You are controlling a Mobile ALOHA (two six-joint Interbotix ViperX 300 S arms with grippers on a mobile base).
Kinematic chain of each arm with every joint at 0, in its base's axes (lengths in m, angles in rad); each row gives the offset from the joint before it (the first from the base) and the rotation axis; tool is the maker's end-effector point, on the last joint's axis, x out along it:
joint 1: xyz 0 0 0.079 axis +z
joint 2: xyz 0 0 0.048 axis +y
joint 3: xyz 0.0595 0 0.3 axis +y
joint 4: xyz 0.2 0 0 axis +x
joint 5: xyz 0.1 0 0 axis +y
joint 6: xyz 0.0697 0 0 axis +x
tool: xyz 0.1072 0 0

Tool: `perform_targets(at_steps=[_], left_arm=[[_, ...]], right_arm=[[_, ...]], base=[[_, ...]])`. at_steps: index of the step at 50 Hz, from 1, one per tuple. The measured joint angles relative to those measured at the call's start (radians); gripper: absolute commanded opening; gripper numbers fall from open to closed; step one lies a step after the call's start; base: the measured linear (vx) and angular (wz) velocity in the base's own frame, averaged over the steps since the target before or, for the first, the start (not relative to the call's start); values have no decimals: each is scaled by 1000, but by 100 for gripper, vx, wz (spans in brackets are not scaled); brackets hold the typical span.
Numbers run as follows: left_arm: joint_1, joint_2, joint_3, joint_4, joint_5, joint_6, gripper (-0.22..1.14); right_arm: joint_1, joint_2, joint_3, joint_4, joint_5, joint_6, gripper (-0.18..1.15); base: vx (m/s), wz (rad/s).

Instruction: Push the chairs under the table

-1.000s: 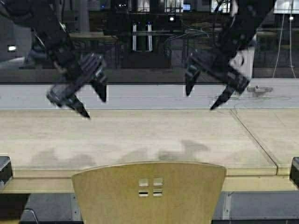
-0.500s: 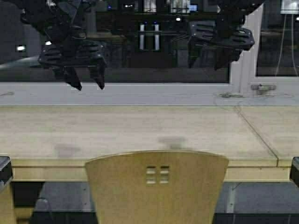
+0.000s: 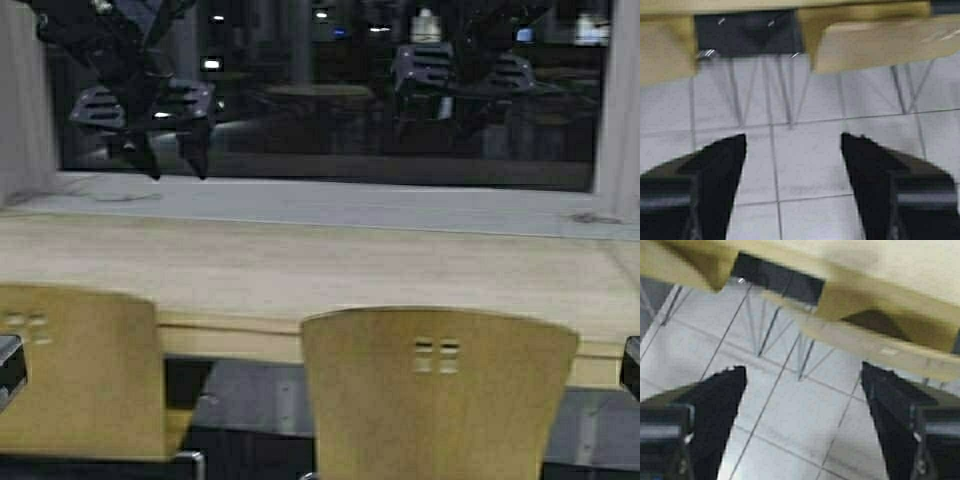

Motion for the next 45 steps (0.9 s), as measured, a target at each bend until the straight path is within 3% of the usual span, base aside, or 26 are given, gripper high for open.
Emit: perform_targets(at_steps=[45], left_arm=[[-12, -60, -29, -2, 25, -43, 92]], right_arm=[[15, 12, -31, 0, 15, 0, 99]], base=[[-30, 28]])
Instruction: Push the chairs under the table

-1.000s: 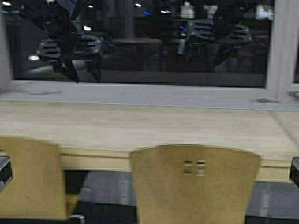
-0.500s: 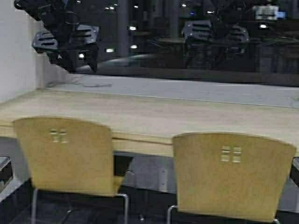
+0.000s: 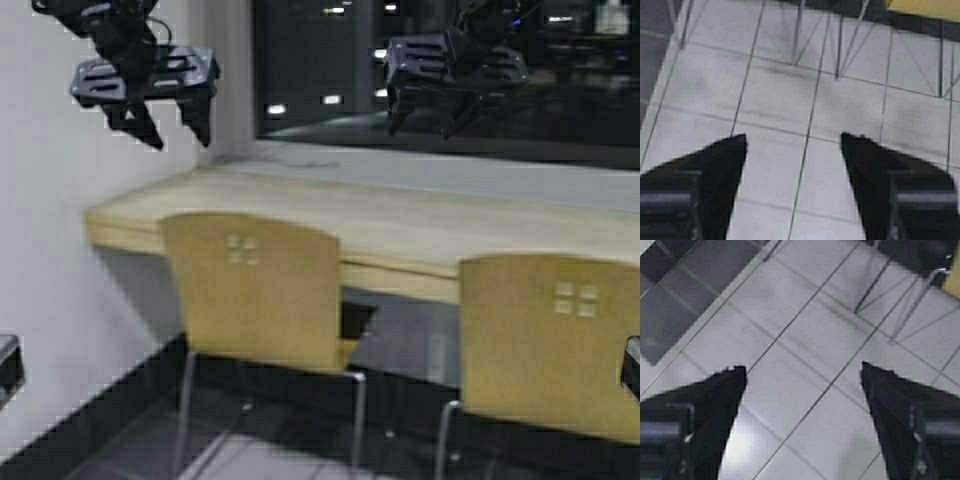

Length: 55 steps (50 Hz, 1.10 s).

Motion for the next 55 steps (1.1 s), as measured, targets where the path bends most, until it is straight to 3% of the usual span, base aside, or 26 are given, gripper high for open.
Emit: perform_targets(at_steps=[20, 55], left_arm=[[-3, 8, -14, 0, 6, -14, 92], [-25, 6, -23, -2, 17, -21, 92]], right_arm=[[3, 37, -2, -5, 0, 0, 99], [9, 52, -11, -5, 0, 6, 99]], base=[[-32, 32], [-33, 13]])
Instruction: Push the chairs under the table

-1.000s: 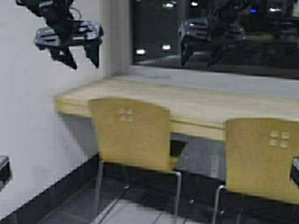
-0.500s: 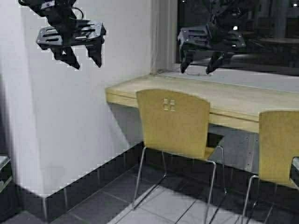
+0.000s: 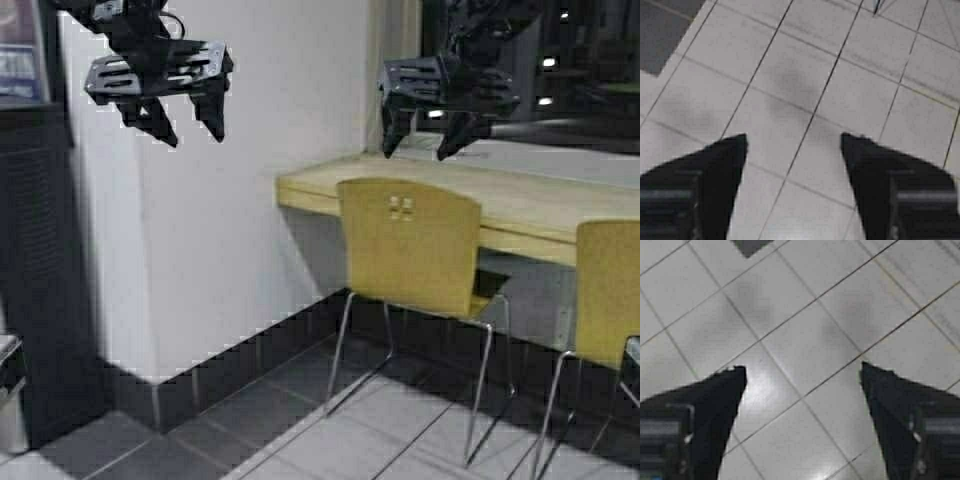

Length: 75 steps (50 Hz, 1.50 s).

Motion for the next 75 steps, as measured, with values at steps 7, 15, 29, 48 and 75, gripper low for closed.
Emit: perform_targets(at_steps=[7, 15, 29, 48, 75], left_arm=[[-5, 2, 0, 0, 0, 0, 92], [-5, 29, 0, 0, 0, 0, 92], [-11, 44, -8, -12, 15, 0, 92], [-12, 35, -11, -23, 23, 3, 92], [-8, 34, -11, -25, 26, -2, 92]], right_arm=[[-3, 8, 0, 0, 0, -2, 99], [3, 9, 0, 0, 11, -6, 99], [0, 20, 0, -11, 14, -14, 99], [6, 26, -3, -11, 18, -17, 99], [0, 43, -17, -11, 41, -9, 99]], base=[[-33, 18], [-31, 18], [-35, 18], [-34, 2], [-22, -40]])
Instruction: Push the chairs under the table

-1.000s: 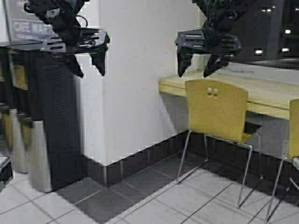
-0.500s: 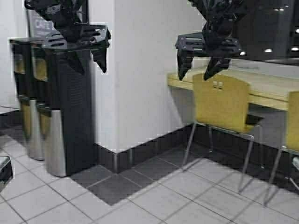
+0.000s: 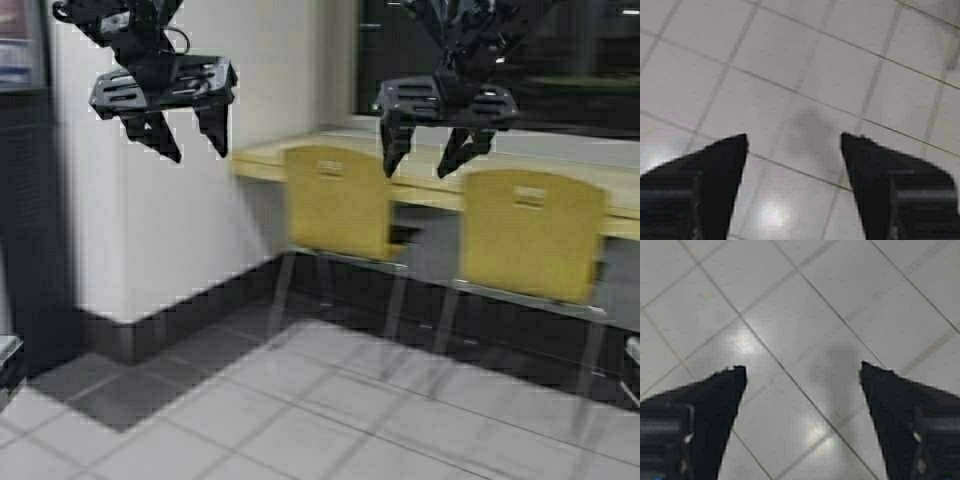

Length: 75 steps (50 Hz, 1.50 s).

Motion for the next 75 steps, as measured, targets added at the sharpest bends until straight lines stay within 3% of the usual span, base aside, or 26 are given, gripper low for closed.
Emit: perform_targets(at_steps=[26, 75], left_arm=[[-14, -2, 14, -41, 17, 0, 92], [-15, -5, -2, -80, 17, 0, 92]], right_arm=[[-2, 0, -5, 0, 21, 0, 99], [6, 23, -2, 0, 34, 17, 99]], base=[[-15, -45], [-10, -26]])
